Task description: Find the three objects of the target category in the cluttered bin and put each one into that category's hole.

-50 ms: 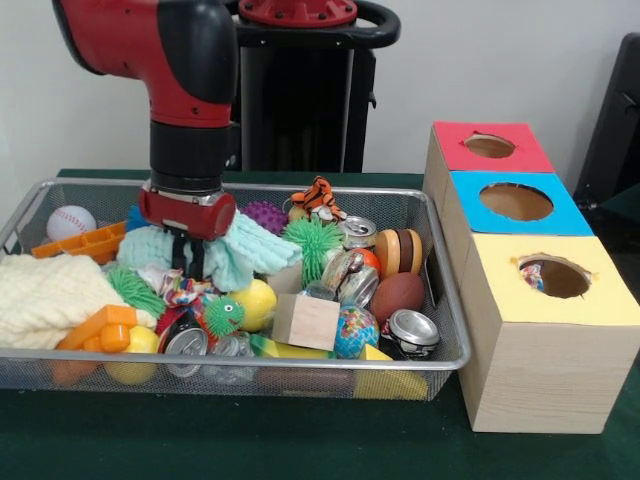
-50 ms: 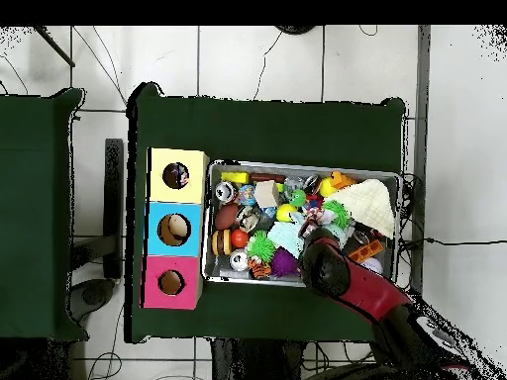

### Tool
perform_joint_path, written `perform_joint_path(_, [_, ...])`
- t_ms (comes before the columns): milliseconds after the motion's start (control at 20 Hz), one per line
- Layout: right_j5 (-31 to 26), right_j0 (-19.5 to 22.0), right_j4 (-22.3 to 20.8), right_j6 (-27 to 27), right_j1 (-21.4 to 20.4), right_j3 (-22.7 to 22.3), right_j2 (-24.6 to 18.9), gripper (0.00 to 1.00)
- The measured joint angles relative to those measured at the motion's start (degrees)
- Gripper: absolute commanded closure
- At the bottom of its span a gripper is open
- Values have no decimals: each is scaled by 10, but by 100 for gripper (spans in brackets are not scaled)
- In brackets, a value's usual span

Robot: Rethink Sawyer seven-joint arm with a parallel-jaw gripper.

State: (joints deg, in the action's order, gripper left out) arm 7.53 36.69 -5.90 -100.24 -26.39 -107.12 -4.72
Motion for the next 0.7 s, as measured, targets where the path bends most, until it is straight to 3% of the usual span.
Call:
perform_joint_path(250, [-25, 17, -5, 0, -12, 0, -14, 0])
perform_joint_path(700, [-167, 47, -6, 0, -95, -5, -29, 0])
